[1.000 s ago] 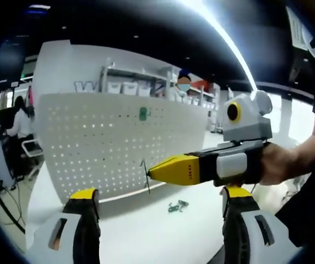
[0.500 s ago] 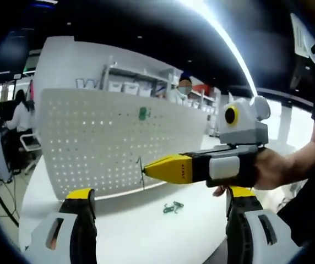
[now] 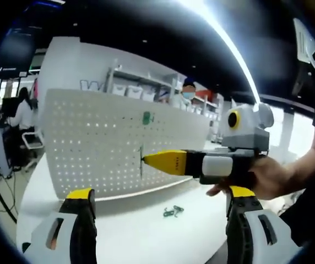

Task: Insert the hook assembly into the mounting plate slot until the hook locks in place.

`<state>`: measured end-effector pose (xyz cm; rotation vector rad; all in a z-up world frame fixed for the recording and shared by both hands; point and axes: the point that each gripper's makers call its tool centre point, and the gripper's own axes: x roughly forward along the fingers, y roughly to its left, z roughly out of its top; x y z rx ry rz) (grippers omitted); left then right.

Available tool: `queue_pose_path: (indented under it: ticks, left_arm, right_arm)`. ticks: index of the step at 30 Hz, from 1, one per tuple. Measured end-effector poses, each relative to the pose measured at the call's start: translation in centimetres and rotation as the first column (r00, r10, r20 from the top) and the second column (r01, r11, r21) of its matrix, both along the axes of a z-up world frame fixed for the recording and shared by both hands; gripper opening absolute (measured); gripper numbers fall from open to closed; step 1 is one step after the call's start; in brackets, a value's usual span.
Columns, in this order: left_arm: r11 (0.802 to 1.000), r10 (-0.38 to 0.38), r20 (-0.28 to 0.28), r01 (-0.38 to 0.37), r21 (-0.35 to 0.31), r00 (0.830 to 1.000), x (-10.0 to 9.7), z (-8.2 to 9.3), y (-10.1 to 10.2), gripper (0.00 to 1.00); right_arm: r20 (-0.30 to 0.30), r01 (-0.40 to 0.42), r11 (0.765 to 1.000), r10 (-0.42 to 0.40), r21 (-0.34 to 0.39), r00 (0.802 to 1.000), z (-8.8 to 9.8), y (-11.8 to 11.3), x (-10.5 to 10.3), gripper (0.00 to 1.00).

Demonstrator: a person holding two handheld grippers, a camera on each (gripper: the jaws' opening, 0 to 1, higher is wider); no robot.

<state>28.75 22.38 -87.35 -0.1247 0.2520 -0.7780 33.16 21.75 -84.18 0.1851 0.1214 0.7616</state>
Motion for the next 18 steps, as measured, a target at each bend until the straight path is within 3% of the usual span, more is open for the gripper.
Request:
queue_pose_path:
  ticks: [7,18]
  left_arm:
    - [1.0,0.002,-0.011,-0.002,0.005,1.0,0.2,-0.4,0.1,0.98]
    - [1.0,0.013,-0.02,-0.013,0.017,1.0,0.5,-1.0,0.6,0.97]
  right_arm:
    - [0.075,0.143,0.99,-0.142,-0.009,0.987,0.8,-2.2,2.3,0.0]
    - [0.107,0.304,0.953,-0.304,0.017,0.947,1.4,-6.0,5.6,0.0]
